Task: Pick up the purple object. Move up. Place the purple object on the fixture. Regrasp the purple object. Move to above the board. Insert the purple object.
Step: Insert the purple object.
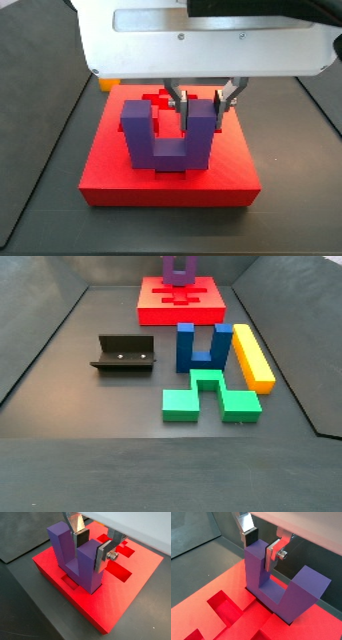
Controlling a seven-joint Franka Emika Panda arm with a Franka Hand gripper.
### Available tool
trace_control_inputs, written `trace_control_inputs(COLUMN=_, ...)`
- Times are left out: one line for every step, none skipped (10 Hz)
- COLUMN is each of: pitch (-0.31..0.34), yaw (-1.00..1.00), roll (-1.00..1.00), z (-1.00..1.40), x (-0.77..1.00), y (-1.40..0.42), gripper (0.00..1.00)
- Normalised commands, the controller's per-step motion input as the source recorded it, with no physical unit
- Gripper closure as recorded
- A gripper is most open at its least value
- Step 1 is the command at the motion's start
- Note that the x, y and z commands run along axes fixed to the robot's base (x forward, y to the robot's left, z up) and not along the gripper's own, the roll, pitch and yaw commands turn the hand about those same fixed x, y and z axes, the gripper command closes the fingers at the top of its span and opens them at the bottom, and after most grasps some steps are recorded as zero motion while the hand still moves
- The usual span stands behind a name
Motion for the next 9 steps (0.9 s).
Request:
trace_control_inputs(pitch=0.000, yaw=0.00, roll=0.00, z=-0.26, x=0.00, y=0.00, gripper=1.00)
trace_control_inputs(pitch=-0.031, yaw=0.00, roll=-0.01, z=-0.33, x=0.06, y=0.00, gripper=1.00)
trace_control_inputs(pitch=-0.053, yaw=0.00, roll=-0.05, z=-0.33, x=0.06, y=0.02, gripper=1.00)
trace_control_inputs(pitch=-0.036, yaw=0.00, roll=-0.01, z=-0.30, x=0.01, y=0.00, gripper=1.00)
trace_control_inputs(pitch=-0.007, yaw=0.00, roll=0.00, z=-0.35, x=0.00, y=0.00, gripper=1.00)
trace_control_inputs(pitch=0.000, yaw=0.00, roll=0.00, z=-0.39, x=0.00, y=0.00, gripper=1.00)
trace_control_inputs(pitch=-0.004, yaw=0.00, roll=0.05, z=-0.44, x=-0.02, y=-0.04, gripper=1.00)
trace_control_inputs(pitch=-0.011, yaw=0.00, roll=0.13, z=-0.45, x=-0.07, y=-0.13, gripper=1.00)
trace_control_inputs(pitch=-0.030, yaw=0.03, roll=0.18, z=-0.45, x=-0.16, y=-0.21, gripper=1.00)
